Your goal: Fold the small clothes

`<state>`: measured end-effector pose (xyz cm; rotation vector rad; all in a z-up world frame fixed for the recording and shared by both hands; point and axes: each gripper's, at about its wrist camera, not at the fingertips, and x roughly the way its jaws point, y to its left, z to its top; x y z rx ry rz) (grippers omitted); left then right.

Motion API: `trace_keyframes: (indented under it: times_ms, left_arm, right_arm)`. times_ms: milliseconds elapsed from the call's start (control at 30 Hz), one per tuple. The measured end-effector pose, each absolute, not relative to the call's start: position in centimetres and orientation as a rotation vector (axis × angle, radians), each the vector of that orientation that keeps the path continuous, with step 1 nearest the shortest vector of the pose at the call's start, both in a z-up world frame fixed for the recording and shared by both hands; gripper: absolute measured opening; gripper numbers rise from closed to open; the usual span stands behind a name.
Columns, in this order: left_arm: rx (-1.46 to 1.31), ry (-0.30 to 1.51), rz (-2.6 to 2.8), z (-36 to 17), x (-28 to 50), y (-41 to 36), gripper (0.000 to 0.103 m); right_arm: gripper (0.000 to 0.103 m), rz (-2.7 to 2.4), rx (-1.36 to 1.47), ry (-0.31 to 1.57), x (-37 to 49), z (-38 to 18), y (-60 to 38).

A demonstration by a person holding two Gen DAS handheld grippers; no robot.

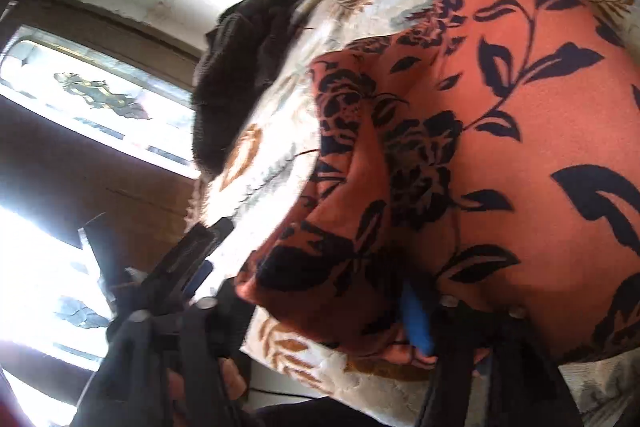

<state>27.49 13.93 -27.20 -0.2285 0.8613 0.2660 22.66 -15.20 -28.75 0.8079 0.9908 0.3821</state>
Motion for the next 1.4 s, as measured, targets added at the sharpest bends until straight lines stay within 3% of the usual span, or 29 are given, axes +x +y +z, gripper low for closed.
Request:
trace_keyframes:
  times_ms: [167, 300, 367, 533, 567, 667, 1000, 1267, 1400]
  left_arm:
    - [-0.232, 0.752, 0.171, -25.0, 26.4, 12.4, 0.075]
    - [-0.153, 0.691, 0.009, -23.8, 25.4, 8.8, 0.075]
    - [-0.102, 0.725, -0.055, -24.2, 25.2, 6.9, 0.075]
    - [-0.042, 0.819, -0.086, -26.7, 25.2, 4.8, 0.075]
    - [0.004, 0.858, -0.050, -27.7, 25.8, 4.5, 0.075]
    - [0.056, 0.970, 0.040, -30.6, 27.4, 4.8, 0.075]
    - [0.112, 0.927, 0.051, -30.1, 27.5, 3.8, 0.075]
    - [0.118, 0.943, 0.048, -30.5, 28.3, 3.4, 0.075]
    - [0.095, 0.926, 0.047, -29.6, 28.0, 3.8, 0.075]
  right_arm:
    - [0.077, 0.429, 0.764, 0.867, 19.6, -26.0, -18.6]
    - [0.061, 0.239, 0.631, 0.792, 17.3, -24.2, -22.8]
    - [0.051, 0.160, 0.562, 0.799, 16.9, -24.2, -24.3]
    - [0.048, 0.120, 0.531, 0.836, 17.0, -25.6, -25.7]
    - [0.040, 0.106, 0.511, 0.896, 17.5, -26.8, -25.3]
    - [0.031, 0.084, 0.495, 0.951, 17.8, -29.5, -24.9]
    - [0.031, 0.044, 0.472, 0.899, 23.5, -25.2, -26.3]
    - [0.032, -0.049, 0.575, 1.068, 32.7, -32.0, -29.5]
    - [0.033, -0.048, 0.543, 1.059, 32.9, -30.1, -29.1]
